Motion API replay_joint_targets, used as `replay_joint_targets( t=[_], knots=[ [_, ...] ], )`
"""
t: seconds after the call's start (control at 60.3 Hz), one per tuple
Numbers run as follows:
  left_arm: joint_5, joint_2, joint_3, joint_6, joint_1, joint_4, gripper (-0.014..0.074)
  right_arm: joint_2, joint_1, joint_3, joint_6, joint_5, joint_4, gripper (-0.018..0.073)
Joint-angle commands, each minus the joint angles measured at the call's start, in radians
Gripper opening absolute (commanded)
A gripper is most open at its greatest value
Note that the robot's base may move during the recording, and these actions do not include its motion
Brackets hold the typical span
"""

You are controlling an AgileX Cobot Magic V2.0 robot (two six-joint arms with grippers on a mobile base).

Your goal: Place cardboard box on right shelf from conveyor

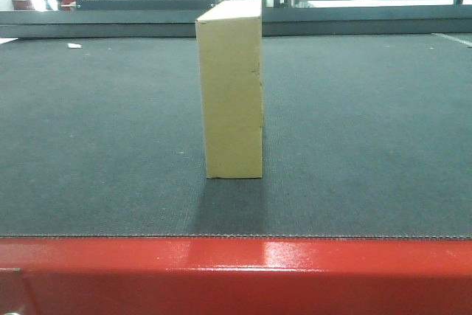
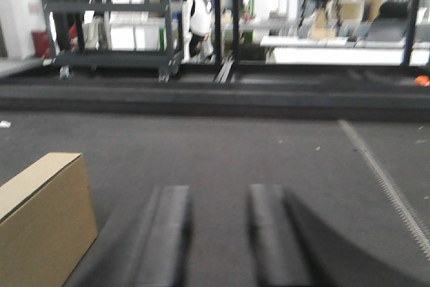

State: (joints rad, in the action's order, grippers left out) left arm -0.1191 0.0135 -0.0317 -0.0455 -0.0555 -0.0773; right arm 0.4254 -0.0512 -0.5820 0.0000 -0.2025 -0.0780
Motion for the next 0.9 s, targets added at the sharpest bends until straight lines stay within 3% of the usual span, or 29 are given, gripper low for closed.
replay_joint_targets(
  t=[0.0,0.033,0.182,0.448,0.613,0.878],
  knots=[
    [0.086,0.013,-0.008,0.000,-0.008,-0.006,-0.0116,0.145,-0.035,-0.113,-0.011,0.031,0.000,0.0601],
    [0.086,0.013,-0.008,0.000,-0.008,-0.006,-0.0116,0.193,-0.052,-0.150,-0.011,0.002,0.000,0.0646],
    [0.086,0.013,-0.008,0.000,-0.008,-0.006,-0.0116,0.404,-0.159,-0.343,-0.011,-0.137,0.001,0.0624],
    [0.086,0.013,-0.008,0.000,-0.008,-0.006,-0.0116,0.781,-0.433,-0.697,0.010,-0.322,0.025,0.0624],
    [0.086,0.013,-0.008,0.000,-0.008,-0.006,-0.0116,0.993,-0.550,-0.963,0.199,-0.514,0.078,0.0624],
    [0.086,0.013,-0.008,0.000,-0.008,-0.006,-0.0116,1.277,-0.661,-1.339,0.618,-0.873,0.321,0.0624]
  ],
)
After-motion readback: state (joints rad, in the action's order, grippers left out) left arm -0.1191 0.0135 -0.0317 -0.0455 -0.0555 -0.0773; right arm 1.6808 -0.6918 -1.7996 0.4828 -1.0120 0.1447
